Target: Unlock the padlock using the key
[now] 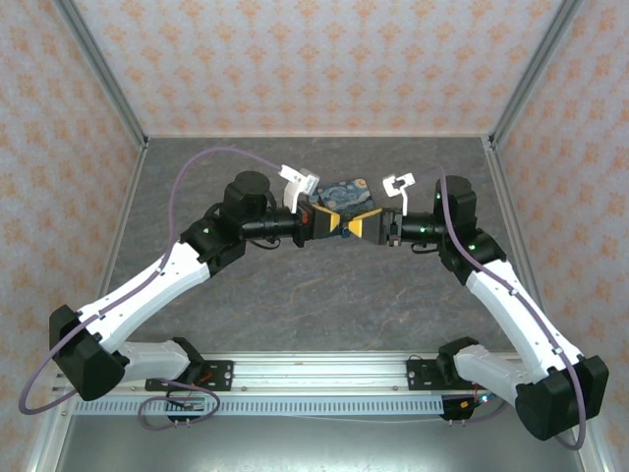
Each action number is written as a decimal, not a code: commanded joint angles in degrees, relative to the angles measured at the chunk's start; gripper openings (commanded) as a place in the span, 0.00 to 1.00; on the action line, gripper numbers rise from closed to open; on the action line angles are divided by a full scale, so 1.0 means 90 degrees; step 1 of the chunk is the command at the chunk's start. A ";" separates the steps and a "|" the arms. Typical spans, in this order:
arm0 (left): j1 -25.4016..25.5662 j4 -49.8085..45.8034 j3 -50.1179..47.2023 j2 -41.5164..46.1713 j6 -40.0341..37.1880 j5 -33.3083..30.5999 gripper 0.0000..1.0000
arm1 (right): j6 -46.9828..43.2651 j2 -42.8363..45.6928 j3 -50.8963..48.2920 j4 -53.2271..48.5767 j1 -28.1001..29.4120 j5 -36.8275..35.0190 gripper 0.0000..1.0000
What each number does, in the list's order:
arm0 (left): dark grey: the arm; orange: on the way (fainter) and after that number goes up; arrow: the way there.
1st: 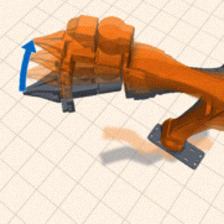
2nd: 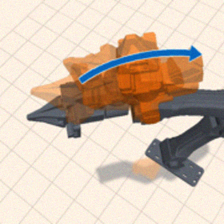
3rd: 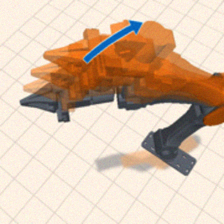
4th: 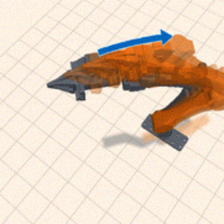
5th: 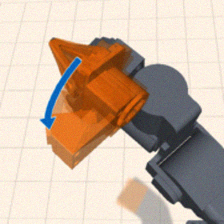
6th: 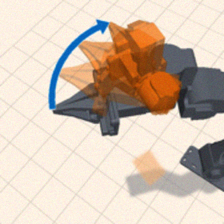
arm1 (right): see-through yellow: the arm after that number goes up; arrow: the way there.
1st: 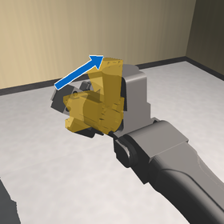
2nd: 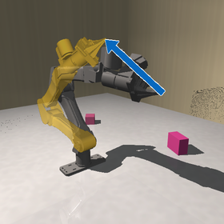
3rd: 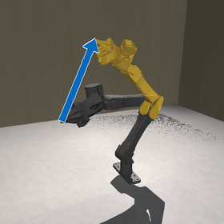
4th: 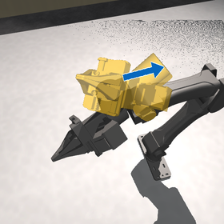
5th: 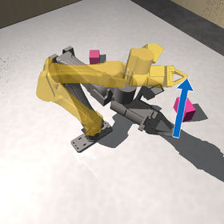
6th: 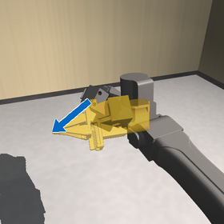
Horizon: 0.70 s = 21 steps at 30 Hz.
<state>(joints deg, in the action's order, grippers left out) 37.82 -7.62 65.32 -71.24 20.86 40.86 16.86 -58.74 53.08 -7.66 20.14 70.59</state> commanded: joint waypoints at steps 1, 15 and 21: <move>-0.0052 -0.0234 0.0347 0.0104 -0.0405 0.0545 0.00 | -0.0384 -0.0079 0.0279 0.0339 0.0164 0.0348 0.46; -0.0052 0.0258 0.0293 0.0047 -0.0102 0.0763 0.00 | -0.0337 -0.0113 0.0098 0.0711 0.0288 0.0392 0.37; -0.0055 0.0337 0.0288 -0.0001 -0.0035 0.0755 0.00 | -0.0307 -0.0189 0.0101 0.0763 0.0322 0.0389 0.36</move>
<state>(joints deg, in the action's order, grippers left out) 37.80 -7.84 66.52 -71.24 19.66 46.13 14.50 -60.23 53.74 -3.97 22.59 72.47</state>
